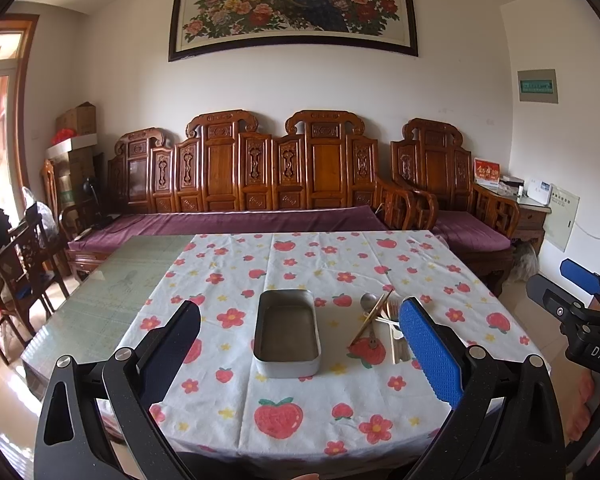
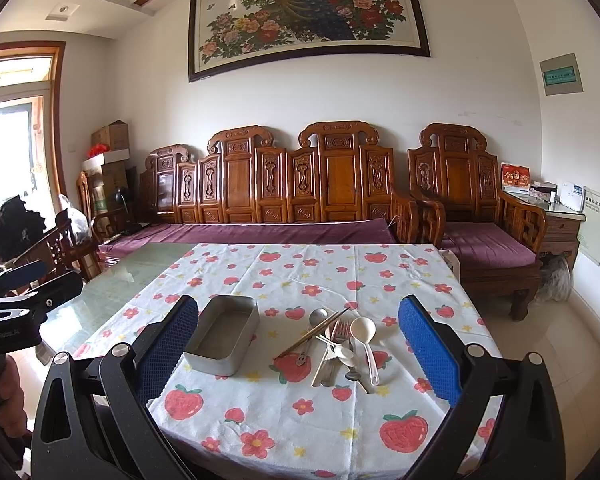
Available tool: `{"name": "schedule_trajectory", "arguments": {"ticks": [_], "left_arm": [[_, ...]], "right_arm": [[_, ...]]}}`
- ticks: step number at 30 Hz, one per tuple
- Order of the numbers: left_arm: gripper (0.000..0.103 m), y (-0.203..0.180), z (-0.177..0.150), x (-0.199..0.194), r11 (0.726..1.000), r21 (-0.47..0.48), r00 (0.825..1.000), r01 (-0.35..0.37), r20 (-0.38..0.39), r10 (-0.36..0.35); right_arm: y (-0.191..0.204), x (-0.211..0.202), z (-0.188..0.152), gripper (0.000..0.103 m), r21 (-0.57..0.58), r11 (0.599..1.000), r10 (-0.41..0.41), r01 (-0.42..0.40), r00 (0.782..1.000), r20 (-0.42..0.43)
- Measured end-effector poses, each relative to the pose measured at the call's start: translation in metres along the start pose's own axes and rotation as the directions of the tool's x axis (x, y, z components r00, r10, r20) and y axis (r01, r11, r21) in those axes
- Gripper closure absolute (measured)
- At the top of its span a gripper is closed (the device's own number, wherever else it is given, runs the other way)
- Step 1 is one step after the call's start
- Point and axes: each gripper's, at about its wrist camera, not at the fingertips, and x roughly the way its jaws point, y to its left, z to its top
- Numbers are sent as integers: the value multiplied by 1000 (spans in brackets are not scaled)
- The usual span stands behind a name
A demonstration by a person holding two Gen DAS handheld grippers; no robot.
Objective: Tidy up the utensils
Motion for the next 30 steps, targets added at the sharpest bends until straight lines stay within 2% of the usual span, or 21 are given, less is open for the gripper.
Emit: {"name": "schedule_trajectory", "arguments": {"ticks": [30], "left_arm": [[6,-1,1,0,1000,-2,1000,2,6,-2]], "right_arm": [[-2,-2,4,2,8,1000,0,0,1000,3]]}}
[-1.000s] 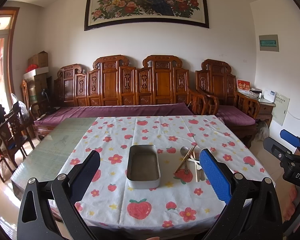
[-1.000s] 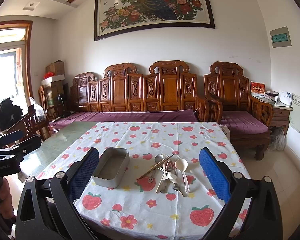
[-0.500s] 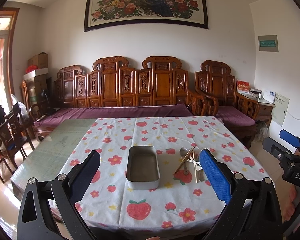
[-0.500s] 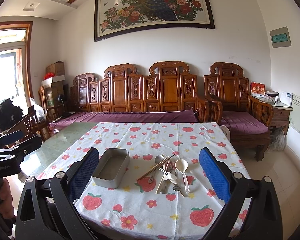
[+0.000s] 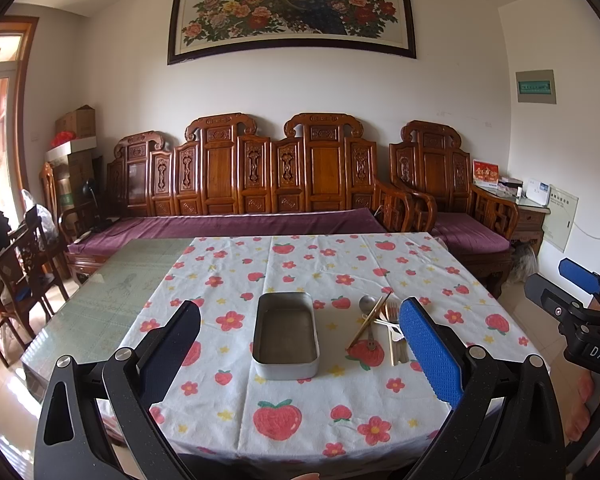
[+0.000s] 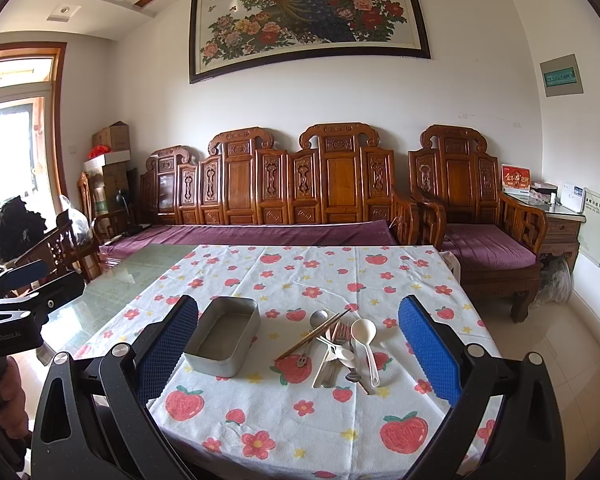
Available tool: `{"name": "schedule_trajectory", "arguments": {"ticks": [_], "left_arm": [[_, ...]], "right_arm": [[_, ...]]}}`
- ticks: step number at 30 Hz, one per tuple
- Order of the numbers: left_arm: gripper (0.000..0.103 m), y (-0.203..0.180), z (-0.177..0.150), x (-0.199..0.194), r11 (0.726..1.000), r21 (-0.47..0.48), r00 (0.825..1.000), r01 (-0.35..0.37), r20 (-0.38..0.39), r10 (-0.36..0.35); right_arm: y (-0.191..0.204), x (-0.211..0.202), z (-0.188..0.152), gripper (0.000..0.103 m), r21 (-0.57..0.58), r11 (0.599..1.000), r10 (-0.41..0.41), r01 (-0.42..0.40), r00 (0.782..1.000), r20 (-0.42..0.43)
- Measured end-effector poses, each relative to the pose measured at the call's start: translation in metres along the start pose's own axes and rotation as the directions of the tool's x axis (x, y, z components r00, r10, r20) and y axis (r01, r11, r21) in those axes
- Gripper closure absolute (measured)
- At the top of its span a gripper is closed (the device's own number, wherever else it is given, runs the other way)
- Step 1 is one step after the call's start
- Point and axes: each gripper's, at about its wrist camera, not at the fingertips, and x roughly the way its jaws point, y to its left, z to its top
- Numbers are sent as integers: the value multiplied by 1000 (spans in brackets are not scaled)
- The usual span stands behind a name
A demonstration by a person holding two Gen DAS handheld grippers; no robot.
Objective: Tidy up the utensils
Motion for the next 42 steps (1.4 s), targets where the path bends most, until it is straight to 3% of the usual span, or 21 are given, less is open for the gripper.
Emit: {"name": "schedule_trajectory", "arguments": {"ticks": [35,42], "left_arm": [[6,-1,2,-2,1000,0,1000,1,3,-1],[6,-3,11,7,1000,5,1000,8,-28,-8]], "right_arm": [[1,-2,3,2,-2,1000,5,-5,1000,3],[0,5,4,2,2,1000,7,-7,1000,-11]]}}
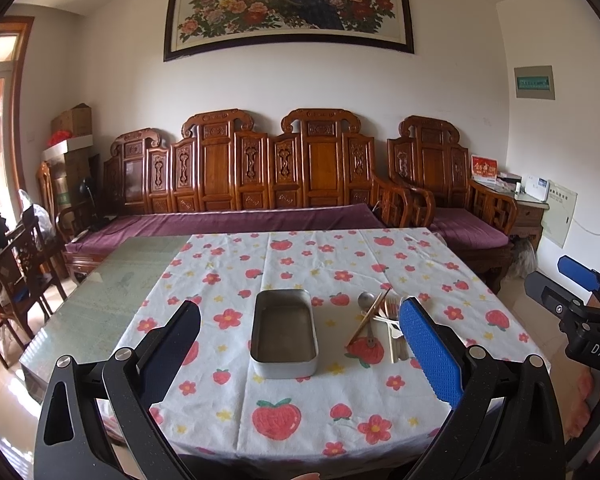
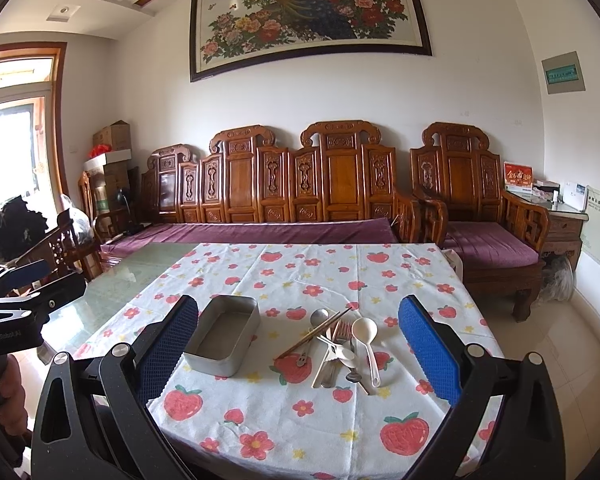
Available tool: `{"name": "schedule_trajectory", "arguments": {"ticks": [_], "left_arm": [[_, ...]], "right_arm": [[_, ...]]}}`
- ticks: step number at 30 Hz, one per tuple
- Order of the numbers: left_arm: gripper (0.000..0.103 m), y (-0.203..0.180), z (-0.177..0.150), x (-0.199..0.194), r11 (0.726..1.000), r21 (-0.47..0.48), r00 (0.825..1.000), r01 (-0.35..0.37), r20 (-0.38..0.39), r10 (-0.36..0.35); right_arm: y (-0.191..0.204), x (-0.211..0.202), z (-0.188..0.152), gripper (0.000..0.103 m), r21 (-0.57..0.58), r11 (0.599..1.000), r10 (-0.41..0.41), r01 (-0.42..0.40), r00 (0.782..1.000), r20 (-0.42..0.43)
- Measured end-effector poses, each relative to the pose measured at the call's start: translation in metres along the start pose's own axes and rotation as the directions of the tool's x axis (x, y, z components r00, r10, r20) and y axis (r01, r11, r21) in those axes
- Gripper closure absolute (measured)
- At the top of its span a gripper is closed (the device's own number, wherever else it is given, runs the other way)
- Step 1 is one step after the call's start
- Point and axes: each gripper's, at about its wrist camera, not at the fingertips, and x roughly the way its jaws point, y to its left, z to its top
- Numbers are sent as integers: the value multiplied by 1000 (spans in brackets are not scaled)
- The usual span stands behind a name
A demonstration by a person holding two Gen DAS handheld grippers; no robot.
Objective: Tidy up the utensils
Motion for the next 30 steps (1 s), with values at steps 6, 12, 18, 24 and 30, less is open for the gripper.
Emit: {"name": "schedule_trajectory", "arguments": {"ticks": [6,12,18,24,30], "left_arm": [[6,2,-5,39,1000,11,997,15,-73,-14],[6,-6,-19,85,998,43,990,49,-132,-43],[6,-17,-28,129,994,61,978,91,-191,-78],[6,-25,-31,162,989,65,966,131,-233,-112],[6,-40,-34,199,979,95,950,181,-274,-149]], "right_arm": [[-12,36,-13,2,-14,1000,-5,4,999,-50],[-34,84,-27,4,-29,1000,-8,5,993,-116],[-62,132,-40,12,2,1000,-11,12,979,-206],[-74,174,-49,17,-46,999,-35,23,963,-267],[-95,217,-63,26,-49,999,-29,14,942,-334]]}}
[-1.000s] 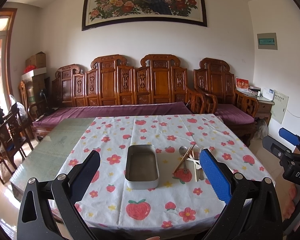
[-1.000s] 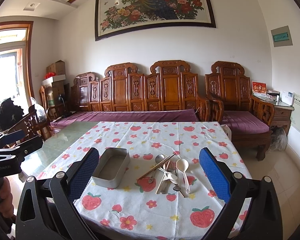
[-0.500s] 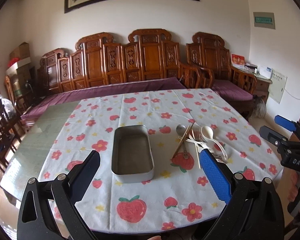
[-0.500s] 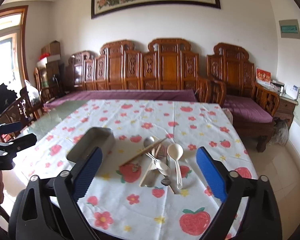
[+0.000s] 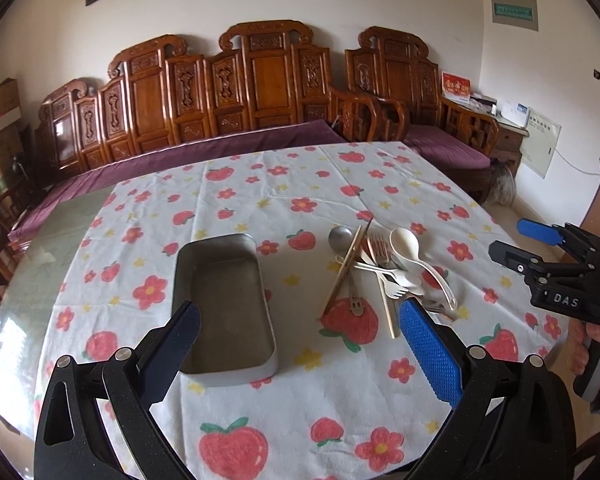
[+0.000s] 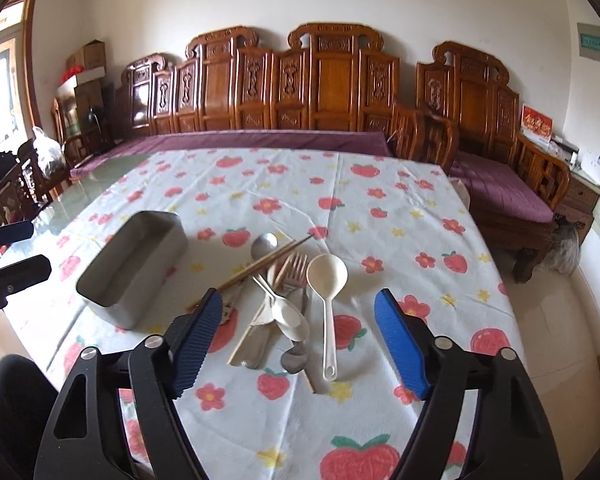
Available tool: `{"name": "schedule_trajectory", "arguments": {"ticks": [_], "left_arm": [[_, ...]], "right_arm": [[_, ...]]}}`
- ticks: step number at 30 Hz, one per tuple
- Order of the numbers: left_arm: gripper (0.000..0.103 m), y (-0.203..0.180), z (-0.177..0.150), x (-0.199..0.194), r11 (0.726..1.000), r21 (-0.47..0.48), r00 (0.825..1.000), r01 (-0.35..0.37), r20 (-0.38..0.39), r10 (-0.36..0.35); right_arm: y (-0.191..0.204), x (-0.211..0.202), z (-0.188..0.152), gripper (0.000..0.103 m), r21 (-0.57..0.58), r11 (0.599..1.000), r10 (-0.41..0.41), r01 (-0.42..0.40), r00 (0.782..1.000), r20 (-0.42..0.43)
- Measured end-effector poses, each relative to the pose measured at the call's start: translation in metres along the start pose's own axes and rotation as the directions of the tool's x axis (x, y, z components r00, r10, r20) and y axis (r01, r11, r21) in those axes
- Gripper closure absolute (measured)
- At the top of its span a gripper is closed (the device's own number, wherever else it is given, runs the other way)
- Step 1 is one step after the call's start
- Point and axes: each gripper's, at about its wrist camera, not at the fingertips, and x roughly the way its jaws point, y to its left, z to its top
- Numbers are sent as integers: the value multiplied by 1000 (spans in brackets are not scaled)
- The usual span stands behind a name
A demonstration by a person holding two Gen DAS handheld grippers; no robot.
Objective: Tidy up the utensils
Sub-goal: 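Reach the right gripper to the white plastic ladle and grasp its handle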
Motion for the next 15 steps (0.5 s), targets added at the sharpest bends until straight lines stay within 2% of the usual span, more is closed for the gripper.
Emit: {"name": "schedule_trajectory", "arguments": {"ticks": [4,9,15], "left_arm": [[6,-4,6,31,999,21,999,32,-31,-32],[9,-7,16,66,998,35,997,58,-53,-56],[28,-8,33,110,991,25,986,129,-106,-125]], "right_arm": [[-15,32,-2,34,25,1000,14,-13,999,-49],[-29,84,-6,39,53,998,35,-29,993,-116],[-39,134,-17,45,79,997,29,-15,983,-181]]}}
